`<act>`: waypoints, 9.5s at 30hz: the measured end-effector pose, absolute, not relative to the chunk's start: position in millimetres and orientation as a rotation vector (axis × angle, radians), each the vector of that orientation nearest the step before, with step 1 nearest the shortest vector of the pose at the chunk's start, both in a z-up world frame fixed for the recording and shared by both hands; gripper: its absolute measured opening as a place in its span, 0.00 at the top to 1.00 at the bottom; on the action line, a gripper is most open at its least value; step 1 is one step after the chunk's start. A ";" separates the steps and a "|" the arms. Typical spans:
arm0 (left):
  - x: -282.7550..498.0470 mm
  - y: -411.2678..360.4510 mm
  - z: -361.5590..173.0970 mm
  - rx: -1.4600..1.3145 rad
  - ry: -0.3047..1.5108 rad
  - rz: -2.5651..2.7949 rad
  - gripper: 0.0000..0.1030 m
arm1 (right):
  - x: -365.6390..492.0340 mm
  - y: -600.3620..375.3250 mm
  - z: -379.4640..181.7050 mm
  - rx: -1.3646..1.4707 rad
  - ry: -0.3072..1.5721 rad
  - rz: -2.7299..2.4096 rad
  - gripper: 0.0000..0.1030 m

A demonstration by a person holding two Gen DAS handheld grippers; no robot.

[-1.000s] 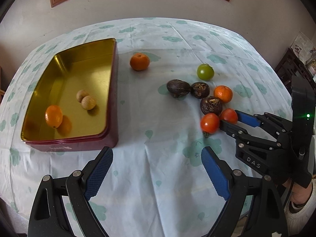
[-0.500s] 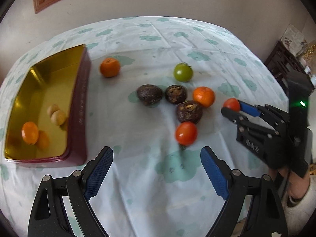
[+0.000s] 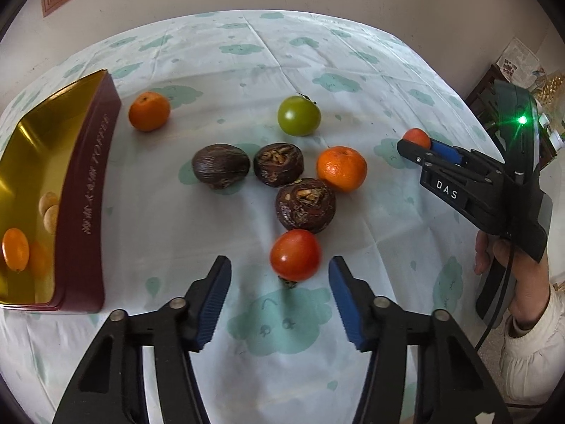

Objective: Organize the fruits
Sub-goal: 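Grasp another red tomato with the left gripper while the right gripper holds its tomato, then lower the red tomato into the tin and open the left gripper, then lower the held red tomato into the tin and open the right gripper, then grasp the mandarin beside the brown fruits with the right gripper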

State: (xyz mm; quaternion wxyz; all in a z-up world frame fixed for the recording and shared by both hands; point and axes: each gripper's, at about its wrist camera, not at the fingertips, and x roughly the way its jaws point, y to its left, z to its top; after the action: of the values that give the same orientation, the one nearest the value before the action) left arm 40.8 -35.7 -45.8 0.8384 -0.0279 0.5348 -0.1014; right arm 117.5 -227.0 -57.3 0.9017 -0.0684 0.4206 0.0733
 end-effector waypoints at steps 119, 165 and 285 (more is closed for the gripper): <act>28.4 146.7 -15.5 -0.184 1.018 0.189 0.28 | 118.9 -228.3 -58.1 -0.122 0.888 0.148 0.65; -63.4 246.5 -1.6 -0.339 0.905 0.485 0.15 | 45.4 104.1 -22.4 -0.471 0.863 0.832 0.65; 26.2 -9.2 -21.0 -0.023 1.009 -0.108 0.15 | 94.0 -165.7 -57.6 -0.156 0.880 0.363 0.62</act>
State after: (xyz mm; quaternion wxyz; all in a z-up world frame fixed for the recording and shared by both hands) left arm 26.2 -9.2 -21.0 0.8740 -0.0111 0.4831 -0.0519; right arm 94.0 -165.7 -57.6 0.8860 -0.0750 0.4231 0.1744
